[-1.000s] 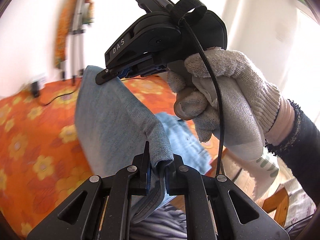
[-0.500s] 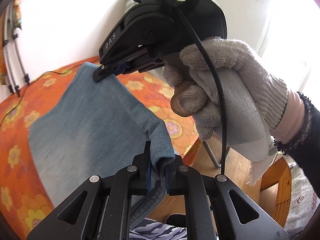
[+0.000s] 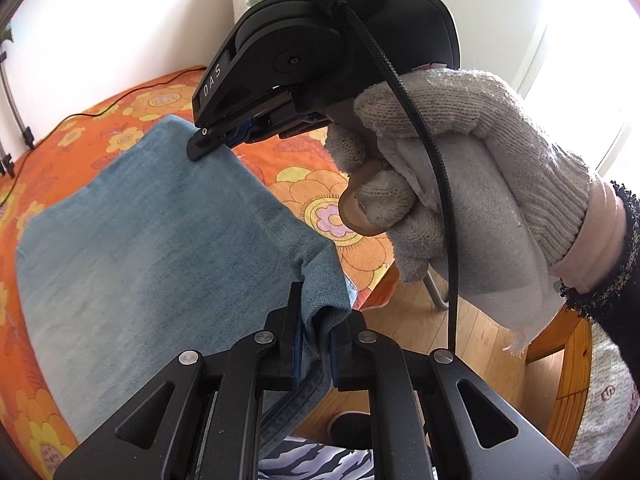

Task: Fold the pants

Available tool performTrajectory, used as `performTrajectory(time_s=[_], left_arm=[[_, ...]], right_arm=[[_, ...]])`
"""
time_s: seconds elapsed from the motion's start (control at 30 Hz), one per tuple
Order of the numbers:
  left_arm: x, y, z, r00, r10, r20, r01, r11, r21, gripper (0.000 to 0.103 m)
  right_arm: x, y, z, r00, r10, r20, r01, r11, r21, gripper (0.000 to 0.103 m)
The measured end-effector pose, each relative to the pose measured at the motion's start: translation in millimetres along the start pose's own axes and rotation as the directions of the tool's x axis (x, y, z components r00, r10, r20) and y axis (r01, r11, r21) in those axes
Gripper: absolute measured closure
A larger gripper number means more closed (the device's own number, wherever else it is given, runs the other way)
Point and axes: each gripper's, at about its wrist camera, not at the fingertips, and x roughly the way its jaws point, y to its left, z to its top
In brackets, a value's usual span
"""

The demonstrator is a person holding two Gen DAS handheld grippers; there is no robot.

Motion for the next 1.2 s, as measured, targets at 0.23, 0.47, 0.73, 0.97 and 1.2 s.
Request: performTrajectory(time_s=[0.23, 0.47, 0.73, 0.97, 1.2], left_arm=[[22.1, -1.3, 5.3, 1.000, -0.004, -0.014, 0.004, 1.000, -0.005, 0.094], [26.3, -2.7, 8.7, 1.000, -0.003, -0.006, 0.003, 1.000, 0.001, 0.094], [35.5, -9.9, 2.1, 1.000, 0.007, -0.024, -0.007, 1.000, 0.019, 0.094], [28.2, -16.7, 0.9, 1.000, 0.016, -0.012, -0.015, 0.999, 0.043, 0.094], [26.4, -17.6, 0.9, 1.000, 0.016, -0.013, -0.015, 0.999, 0.051, 0.094]], right_arm=[[3.1, -11.9, -5.7, 1.000, -0.002, 0.001, 0.002, 1.000, 0.024, 0.098], [-7.2, -16.0, -1.2, 0.999, -0.017, 0.044, 0.016, 0.999, 0.029, 0.099], [-25.2, -39.3, 4.0, 0.996, -0.007, 0.085, 0.000, 0.997, 0.077, 0.101], [-10.9, -27.6, 24.7, 0.995, 0.048, 0.085, -0.053, 0.997, 0.060, 0.061], [38.6, -18.3, 35.0, 1.000, 0.021, 0.004, -0.021, 0.998, 0.054, 0.081]])
